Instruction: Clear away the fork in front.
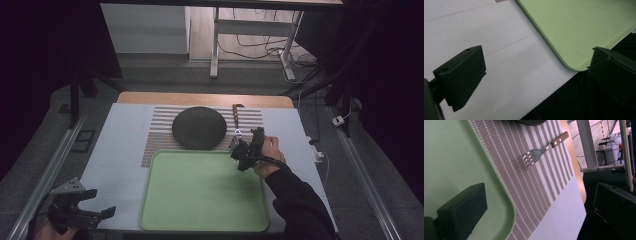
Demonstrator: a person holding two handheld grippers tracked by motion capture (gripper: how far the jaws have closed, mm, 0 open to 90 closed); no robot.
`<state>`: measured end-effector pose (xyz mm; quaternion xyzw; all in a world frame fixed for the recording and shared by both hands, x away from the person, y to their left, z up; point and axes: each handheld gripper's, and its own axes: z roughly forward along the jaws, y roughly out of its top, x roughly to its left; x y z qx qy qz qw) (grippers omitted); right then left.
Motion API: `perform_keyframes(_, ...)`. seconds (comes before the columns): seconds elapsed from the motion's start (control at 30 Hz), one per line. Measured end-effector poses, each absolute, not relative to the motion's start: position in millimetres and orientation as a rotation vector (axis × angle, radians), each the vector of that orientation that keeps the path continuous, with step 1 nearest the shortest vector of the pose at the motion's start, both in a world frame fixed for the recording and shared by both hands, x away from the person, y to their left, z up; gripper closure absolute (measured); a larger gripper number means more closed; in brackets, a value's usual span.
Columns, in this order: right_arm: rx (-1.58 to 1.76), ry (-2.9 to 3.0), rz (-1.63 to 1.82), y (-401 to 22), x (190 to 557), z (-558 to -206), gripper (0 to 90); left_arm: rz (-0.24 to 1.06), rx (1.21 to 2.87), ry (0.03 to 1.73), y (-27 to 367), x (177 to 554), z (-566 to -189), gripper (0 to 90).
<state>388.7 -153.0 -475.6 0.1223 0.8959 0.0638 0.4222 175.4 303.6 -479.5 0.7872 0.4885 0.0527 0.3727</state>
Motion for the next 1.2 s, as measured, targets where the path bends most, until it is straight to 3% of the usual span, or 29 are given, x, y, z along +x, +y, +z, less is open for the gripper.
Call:
perform_keyframes(0.4,0.292,2.248,0.126,-147,416,-482,0.3,0.137,2.021,1.25,303,175,-480,1.1)
perform_keyframes(0.8,0.259,2.239,0.077,-139,439,-500,6.9,0.134,2.023,1.246,303,176,-480,1.2)
perform_keyframes(0.93,0.243,2.259,0.074,-136,443,-505,13.5,0.134,2.025,1.246,303,176,-480,1.2)
perform_keyframes(1.2,0.171,2.285,0.059,-130,444,-512,36.2,0.135,2.027,1.244,303,176,-480,1.2)
